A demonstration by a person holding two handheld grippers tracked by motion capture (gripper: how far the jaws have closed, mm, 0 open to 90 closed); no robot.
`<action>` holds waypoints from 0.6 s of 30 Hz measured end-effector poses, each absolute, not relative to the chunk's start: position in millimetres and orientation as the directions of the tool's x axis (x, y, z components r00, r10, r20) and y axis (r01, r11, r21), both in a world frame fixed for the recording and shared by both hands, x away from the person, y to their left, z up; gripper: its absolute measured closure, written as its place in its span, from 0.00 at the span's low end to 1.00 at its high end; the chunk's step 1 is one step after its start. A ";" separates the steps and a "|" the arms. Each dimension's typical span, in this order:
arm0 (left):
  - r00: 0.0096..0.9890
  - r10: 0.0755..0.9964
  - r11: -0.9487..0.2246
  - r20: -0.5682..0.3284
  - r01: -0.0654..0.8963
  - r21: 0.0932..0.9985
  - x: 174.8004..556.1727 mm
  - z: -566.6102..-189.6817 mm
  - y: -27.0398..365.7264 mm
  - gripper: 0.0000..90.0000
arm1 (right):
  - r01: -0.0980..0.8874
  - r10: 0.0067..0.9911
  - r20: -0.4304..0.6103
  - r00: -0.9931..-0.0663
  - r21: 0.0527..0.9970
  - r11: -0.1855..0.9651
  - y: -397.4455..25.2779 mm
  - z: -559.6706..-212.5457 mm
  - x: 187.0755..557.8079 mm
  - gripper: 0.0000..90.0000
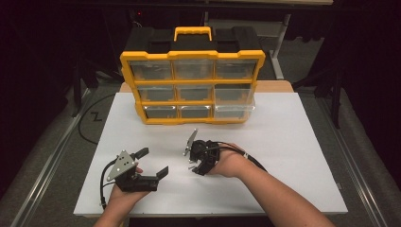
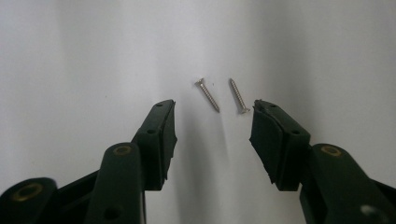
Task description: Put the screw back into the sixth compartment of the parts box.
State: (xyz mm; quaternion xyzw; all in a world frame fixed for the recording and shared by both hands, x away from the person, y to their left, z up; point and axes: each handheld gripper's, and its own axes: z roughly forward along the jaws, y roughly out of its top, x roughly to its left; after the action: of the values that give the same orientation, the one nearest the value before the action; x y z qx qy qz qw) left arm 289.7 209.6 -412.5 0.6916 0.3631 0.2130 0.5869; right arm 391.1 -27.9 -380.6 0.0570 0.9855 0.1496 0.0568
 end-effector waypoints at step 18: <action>0.643 0.754 -0.043 -0.134 0.251 0.967 289.5 -412.3 209.8 0.01 | 0.082 0.106 -0.070 -0.992 0.280 0.956 -14.8 -394.7 399.8 0.80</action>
State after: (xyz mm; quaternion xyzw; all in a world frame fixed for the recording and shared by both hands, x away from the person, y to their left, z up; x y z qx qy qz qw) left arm 289.5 209.8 -412.3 0.6897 0.3645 0.2139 0.5879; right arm 399.8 -14.8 -394.7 0.0476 0.9881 0.1399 0.0421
